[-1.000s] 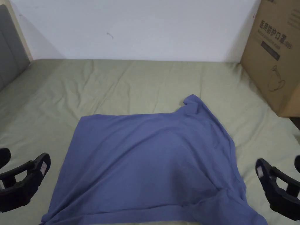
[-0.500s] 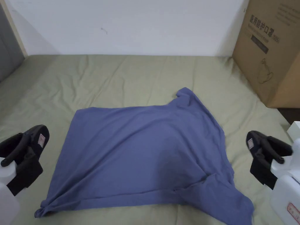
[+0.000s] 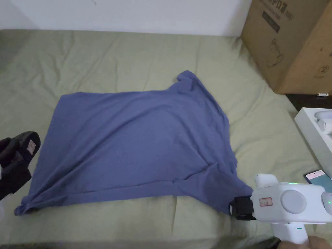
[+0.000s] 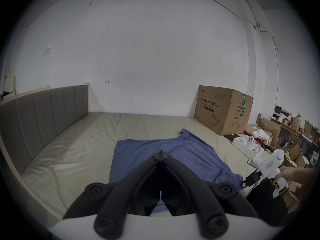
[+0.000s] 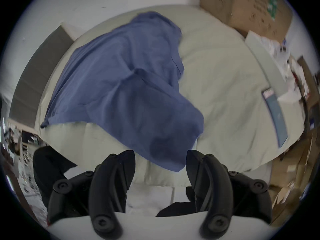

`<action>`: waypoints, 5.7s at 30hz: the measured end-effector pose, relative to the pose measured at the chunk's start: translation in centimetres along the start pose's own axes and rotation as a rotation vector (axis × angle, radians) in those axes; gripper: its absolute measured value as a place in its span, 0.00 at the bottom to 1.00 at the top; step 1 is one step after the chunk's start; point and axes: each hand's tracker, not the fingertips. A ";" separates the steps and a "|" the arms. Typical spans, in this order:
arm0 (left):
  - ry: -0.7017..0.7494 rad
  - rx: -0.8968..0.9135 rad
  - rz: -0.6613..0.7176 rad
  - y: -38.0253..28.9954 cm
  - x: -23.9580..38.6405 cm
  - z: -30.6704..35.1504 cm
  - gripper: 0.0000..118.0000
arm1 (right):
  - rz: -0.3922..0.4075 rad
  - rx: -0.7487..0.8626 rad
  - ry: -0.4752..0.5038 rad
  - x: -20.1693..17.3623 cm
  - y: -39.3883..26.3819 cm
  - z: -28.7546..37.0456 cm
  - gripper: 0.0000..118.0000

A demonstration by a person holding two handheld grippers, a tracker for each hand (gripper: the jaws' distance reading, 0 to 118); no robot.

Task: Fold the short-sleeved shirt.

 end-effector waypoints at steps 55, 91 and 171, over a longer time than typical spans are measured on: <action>0.427 -0.822 0.154 -3.3 -17.8 -21.5 0.06 | 0.137 0.162 0.007 -7.1 18.1 0.4 0.08; 0.291 -0.079 -0.397 1.1 -5.9 -7.4 0.65 | 0.239 1.107 -0.060 -9.6 3.4 14.2 0.56; 0.350 -0.874 0.154 -4.7 -17.5 -18.1 0.04 | 0.021 0.218 0.012 -3.0 12.6 2.4 0.10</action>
